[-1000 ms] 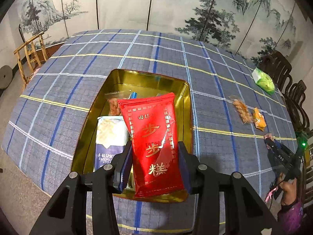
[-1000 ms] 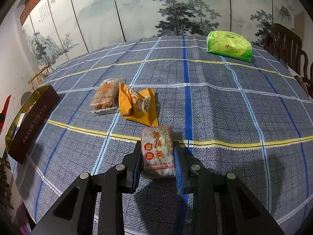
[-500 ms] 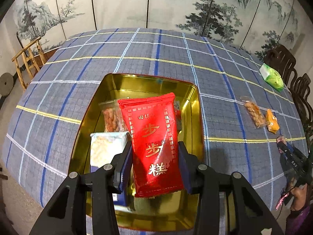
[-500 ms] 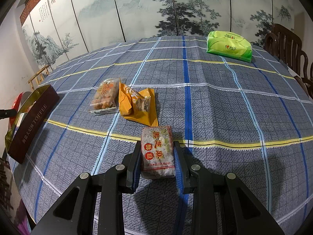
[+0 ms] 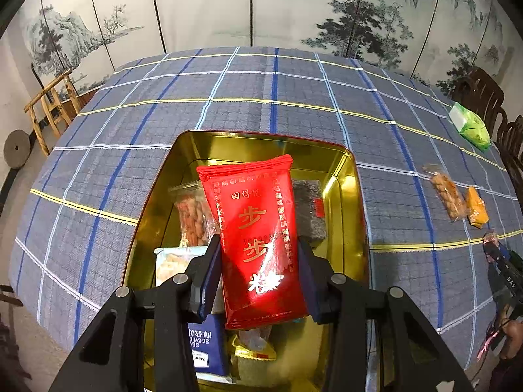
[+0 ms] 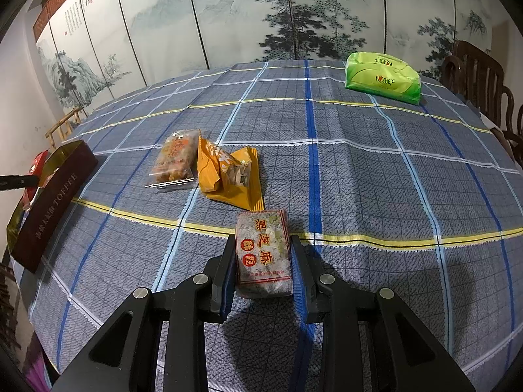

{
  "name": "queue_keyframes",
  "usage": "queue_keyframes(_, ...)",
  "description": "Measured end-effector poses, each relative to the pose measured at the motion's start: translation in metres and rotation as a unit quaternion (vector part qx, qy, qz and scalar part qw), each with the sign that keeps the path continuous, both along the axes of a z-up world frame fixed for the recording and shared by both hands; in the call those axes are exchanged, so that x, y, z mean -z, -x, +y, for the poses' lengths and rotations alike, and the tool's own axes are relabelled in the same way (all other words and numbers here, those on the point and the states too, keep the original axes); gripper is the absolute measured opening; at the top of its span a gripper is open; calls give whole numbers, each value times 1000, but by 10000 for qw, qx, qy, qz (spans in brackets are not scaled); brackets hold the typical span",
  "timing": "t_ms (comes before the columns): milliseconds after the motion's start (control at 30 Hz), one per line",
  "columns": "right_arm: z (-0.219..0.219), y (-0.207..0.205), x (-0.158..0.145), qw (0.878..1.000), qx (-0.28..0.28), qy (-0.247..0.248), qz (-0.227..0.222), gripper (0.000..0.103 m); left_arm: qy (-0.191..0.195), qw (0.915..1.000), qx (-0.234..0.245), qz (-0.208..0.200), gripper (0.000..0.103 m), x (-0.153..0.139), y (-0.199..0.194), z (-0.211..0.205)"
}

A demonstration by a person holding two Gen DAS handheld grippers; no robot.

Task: Organize snacks
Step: 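Lower the red cake packet into the tin and open the left gripper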

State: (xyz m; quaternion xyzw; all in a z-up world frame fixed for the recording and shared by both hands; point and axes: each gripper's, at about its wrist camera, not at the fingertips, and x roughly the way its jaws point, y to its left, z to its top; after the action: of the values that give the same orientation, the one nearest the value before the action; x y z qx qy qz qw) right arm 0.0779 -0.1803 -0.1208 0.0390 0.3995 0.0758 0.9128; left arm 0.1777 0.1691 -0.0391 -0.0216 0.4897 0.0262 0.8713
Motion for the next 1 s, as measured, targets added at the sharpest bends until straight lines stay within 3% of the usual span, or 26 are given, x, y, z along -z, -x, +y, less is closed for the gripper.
queue_keyframes(1000,2,-1,0,10000,15,32,3,30,-429,9991,21,-65,39,12,-23,-3)
